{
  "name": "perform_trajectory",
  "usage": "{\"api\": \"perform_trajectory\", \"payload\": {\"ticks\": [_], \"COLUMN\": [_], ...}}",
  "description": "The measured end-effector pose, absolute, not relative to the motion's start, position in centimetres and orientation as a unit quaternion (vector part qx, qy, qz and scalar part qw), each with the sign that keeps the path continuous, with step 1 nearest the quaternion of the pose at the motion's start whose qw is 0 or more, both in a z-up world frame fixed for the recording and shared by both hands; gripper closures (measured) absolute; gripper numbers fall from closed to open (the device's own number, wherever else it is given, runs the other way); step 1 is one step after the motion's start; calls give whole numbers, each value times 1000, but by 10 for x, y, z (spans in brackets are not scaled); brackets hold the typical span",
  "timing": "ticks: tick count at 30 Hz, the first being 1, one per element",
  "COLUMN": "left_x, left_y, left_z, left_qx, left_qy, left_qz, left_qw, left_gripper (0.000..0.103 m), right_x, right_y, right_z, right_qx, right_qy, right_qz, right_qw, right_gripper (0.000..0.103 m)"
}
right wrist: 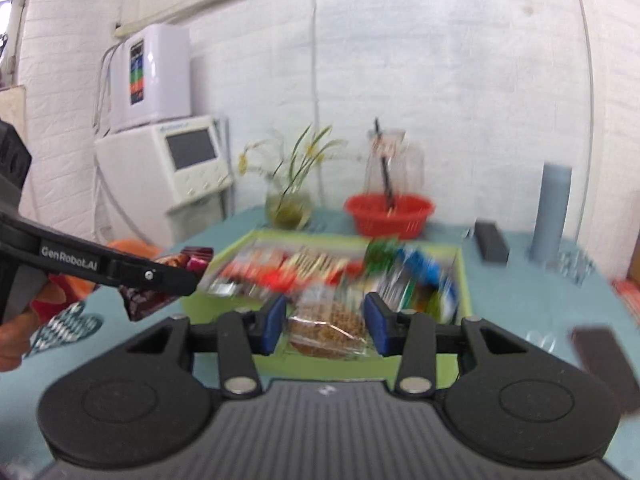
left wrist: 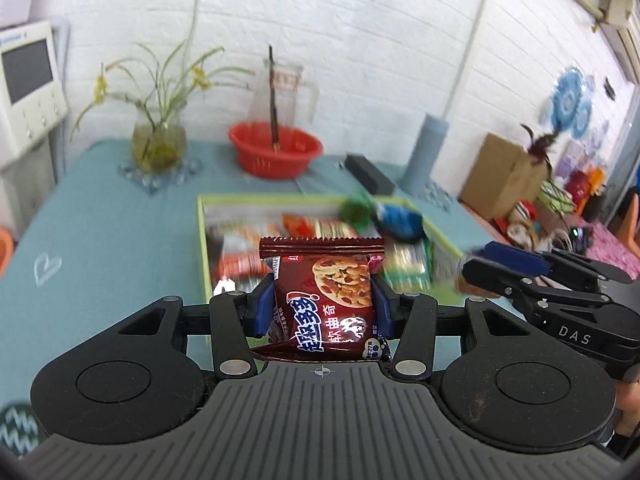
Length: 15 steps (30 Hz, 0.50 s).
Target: Organize snacks
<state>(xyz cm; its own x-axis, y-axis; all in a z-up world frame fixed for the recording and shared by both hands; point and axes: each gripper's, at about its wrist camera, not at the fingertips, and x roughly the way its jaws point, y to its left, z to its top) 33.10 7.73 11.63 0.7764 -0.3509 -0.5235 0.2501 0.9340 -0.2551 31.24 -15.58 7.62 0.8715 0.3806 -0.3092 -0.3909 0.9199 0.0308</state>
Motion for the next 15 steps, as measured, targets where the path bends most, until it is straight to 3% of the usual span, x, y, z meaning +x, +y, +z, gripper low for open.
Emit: {"api": "perform_trajectory", "payload": {"ticks": [5,12,13,14,15], "left_x": [393,433,423,415,404], "left_y": [72,60,60,62,64], "left_z": [128,95,93,93,93], "left_qx": [-97,-89,-85,-85,-88], "left_qy": [283,318,313,307,301], "left_qz": [-151,-135,-136,-143,-151], "left_qw": [942,934,936,937,937], "left_gripper": [73,73,73,73,73], "right_x": [369,407,397,384,369], "right_y": [-159,-165,-169,-173,-178], "right_z": [92,63,64,65,66], "right_qx": [-16,-16,-17,-22,-31], "right_qy": [146,189,180,173,164], "right_qz": [168,157,161,163,164], "right_qw": [975,969,970,971,972], "right_gripper": [58,58,55,38,29]}}
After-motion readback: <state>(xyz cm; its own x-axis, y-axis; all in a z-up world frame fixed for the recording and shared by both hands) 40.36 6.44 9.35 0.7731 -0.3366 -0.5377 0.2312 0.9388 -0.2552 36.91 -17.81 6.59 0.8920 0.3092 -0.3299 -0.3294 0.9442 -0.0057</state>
